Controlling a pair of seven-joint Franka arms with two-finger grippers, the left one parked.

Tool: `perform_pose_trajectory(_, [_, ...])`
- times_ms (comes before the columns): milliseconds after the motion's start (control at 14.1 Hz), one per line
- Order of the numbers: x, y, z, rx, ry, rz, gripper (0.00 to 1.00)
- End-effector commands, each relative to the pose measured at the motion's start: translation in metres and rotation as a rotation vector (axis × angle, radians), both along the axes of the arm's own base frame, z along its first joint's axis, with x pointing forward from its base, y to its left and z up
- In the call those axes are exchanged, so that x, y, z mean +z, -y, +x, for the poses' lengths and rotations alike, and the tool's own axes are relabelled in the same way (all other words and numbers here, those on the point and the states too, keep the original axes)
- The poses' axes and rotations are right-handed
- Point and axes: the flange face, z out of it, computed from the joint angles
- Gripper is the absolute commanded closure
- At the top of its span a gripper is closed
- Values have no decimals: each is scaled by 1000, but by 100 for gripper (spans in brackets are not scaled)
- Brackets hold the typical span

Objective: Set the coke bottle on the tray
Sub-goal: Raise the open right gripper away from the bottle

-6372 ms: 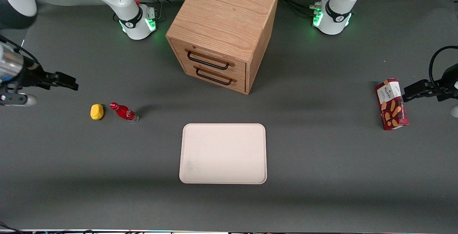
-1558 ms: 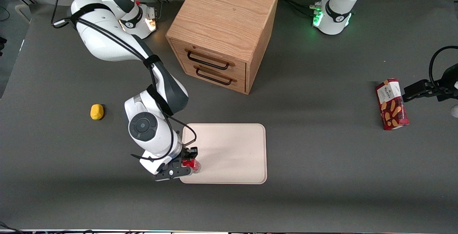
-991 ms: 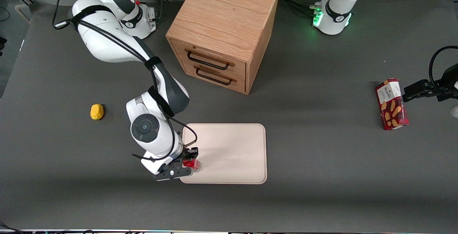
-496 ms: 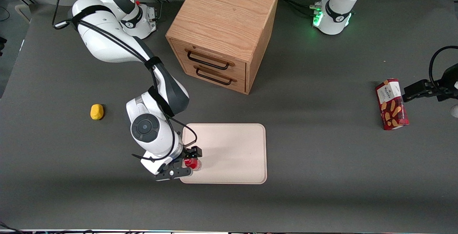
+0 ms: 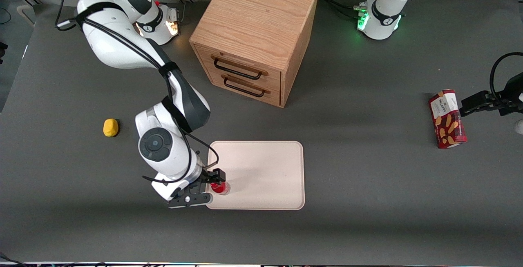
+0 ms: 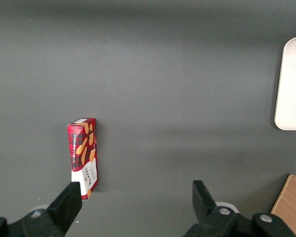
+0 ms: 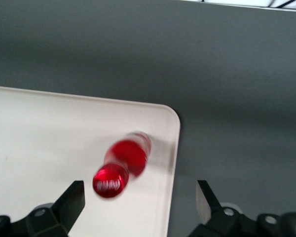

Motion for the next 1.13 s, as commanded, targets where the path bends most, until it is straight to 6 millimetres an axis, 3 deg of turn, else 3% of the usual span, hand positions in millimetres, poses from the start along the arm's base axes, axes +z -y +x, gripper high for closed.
perform_pose_trajectory(0, [62, 24, -32, -42, -37, 17, 0])
perform_pose_trajectory(212, [127, 94, -62, -172, -46, 80, 0])
perform_pose_trajectory(496, [184, 186, -139, -229, -35, 58, 0])
perform_pose_trajectory(779, [201, 273, -225, -248, -39, 81, 0])
perform_pose_trajectory(920, [207, 287, -258, -255, -33, 89, 0])
perform_pose_trajectory(1062, [212, 298, -268, -227, -57, 47, 0])
